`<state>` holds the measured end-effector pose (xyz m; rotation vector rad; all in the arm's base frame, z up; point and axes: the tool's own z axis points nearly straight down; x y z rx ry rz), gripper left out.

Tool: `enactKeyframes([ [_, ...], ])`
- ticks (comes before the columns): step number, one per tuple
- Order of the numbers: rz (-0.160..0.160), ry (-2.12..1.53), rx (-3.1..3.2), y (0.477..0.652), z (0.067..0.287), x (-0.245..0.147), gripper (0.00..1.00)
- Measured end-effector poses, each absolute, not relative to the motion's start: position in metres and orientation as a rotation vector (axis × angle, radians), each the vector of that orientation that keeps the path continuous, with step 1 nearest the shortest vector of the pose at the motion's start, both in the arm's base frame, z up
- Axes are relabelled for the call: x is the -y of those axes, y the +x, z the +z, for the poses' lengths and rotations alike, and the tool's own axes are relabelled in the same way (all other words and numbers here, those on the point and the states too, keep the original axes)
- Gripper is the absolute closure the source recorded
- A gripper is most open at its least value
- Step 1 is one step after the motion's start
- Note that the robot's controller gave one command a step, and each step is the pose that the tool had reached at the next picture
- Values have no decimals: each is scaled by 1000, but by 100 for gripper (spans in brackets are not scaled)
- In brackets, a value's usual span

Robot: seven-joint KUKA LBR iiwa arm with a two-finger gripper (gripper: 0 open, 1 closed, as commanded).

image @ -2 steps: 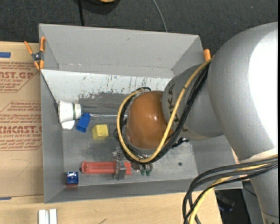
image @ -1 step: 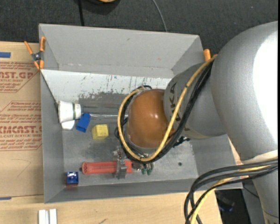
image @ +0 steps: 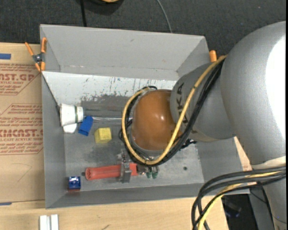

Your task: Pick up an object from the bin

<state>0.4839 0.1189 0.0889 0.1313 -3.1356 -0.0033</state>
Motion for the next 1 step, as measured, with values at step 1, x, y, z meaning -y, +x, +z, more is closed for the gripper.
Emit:
enactKeyframes([
  [1, -1, 132, 3129, 482, 103, -119, 100],
])
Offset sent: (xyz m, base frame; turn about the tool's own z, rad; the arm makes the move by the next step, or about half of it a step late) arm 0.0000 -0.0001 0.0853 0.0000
